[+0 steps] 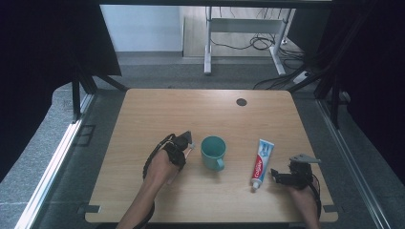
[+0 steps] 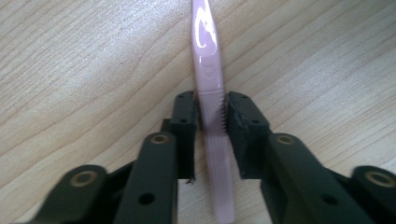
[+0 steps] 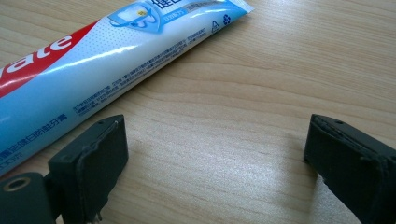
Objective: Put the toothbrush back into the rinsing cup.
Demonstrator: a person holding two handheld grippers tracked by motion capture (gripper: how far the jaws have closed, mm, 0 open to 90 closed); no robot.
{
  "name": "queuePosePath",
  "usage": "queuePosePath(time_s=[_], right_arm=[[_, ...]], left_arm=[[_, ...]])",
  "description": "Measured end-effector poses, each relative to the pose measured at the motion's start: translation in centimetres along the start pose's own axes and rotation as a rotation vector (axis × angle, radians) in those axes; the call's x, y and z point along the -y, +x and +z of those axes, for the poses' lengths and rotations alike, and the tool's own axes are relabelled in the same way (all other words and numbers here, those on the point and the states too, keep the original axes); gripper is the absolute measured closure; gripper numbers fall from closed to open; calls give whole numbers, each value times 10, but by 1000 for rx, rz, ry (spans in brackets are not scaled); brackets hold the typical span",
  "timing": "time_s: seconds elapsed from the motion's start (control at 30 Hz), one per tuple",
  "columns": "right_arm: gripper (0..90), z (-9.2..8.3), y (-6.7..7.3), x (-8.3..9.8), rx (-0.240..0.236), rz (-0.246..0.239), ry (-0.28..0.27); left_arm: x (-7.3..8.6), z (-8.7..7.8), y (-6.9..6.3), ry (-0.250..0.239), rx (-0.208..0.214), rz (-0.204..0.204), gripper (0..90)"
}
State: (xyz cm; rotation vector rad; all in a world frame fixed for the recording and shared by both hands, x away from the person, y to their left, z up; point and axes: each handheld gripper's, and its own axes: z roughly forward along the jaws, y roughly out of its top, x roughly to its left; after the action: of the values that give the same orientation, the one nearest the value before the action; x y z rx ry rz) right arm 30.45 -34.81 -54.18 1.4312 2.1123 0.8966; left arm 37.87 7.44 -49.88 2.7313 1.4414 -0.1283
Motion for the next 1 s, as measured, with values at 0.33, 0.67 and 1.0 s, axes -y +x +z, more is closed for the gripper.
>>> queuePosePath(time_s=[0.33, 0.67, 1.0], right_arm=[[58, 0, 0, 0, -1, 0, -1], [59, 0, 0, 0, -1, 0, 1], [59, 0, 0, 0, -1, 1, 2]], left_arm=[[1, 0, 0, -7, 3, 23, 792], [3, -16, 0, -79, 17, 53, 794], [9, -31, 7, -164, 46, 59, 794]])
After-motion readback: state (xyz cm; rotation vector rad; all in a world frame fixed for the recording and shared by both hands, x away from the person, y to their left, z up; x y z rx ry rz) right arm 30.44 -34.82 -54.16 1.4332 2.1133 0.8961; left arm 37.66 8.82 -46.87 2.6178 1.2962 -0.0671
